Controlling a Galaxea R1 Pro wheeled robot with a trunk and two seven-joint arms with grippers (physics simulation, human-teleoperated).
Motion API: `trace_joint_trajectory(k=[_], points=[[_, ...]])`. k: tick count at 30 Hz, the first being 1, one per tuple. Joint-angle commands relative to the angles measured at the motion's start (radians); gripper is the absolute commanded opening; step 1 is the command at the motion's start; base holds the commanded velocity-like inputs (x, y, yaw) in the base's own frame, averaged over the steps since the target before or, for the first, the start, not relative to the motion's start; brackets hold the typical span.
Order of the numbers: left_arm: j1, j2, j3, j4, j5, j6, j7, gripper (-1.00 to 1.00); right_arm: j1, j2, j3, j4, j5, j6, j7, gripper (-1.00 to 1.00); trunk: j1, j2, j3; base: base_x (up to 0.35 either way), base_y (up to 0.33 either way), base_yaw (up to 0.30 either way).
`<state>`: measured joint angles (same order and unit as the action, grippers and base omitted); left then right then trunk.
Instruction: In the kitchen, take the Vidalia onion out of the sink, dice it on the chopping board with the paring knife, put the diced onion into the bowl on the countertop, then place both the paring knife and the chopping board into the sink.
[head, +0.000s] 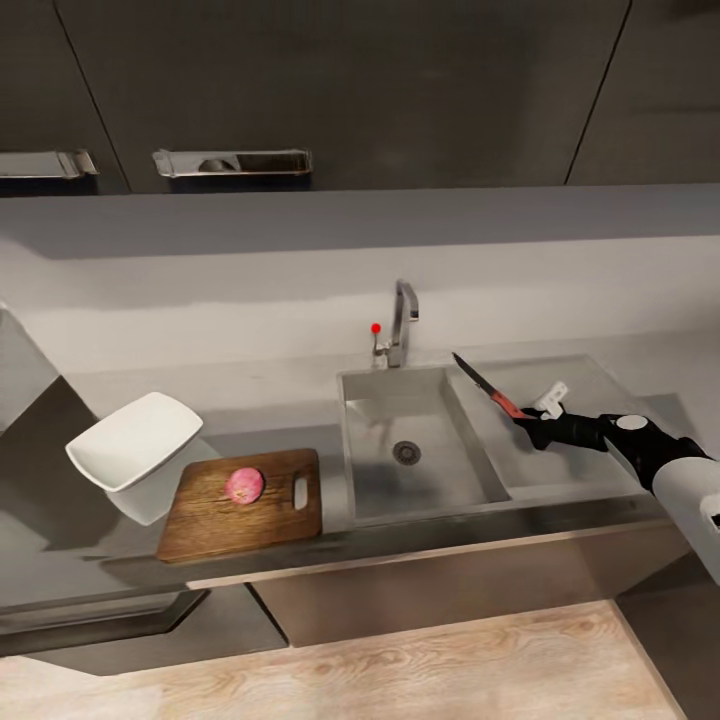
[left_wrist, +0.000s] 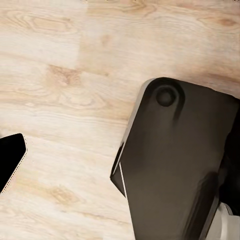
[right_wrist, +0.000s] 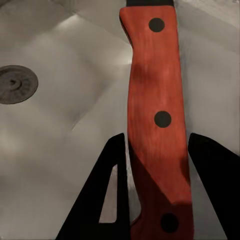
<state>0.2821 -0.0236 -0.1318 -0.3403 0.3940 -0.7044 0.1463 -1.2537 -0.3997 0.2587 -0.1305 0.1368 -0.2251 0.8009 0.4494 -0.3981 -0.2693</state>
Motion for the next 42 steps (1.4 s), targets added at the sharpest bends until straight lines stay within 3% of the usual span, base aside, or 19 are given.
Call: trace_joint_trajectory(k=[1,28,42], points=[[0.0,0.001,-0.008,-0.002,0.002,-0.001,0.01,1.0,-0.001,0.001,-0.001,0.0,0.01,-0.008,0.0,-1.0,0.001,-0.002,-0.002,0.0,0.302,0.0],[0.0,0.001,-0.009,-0.001,0.002,-0.002,0.01,1.0,-0.001,0.002,0.0,0.0,0.01,-0.01,0.0,-1.0,0.001,-0.002,-0.002,-0.005,0.302,0.0],[0.0,0.001,-0.009,-0.001,0.001,-0.003,0.01,1.0,-0.001,0.003,-0.001,0.0,0.01,-0.008,0.003,-1.0,0.001,-0.002,-0.002,-0.254,0.09,0.0]])
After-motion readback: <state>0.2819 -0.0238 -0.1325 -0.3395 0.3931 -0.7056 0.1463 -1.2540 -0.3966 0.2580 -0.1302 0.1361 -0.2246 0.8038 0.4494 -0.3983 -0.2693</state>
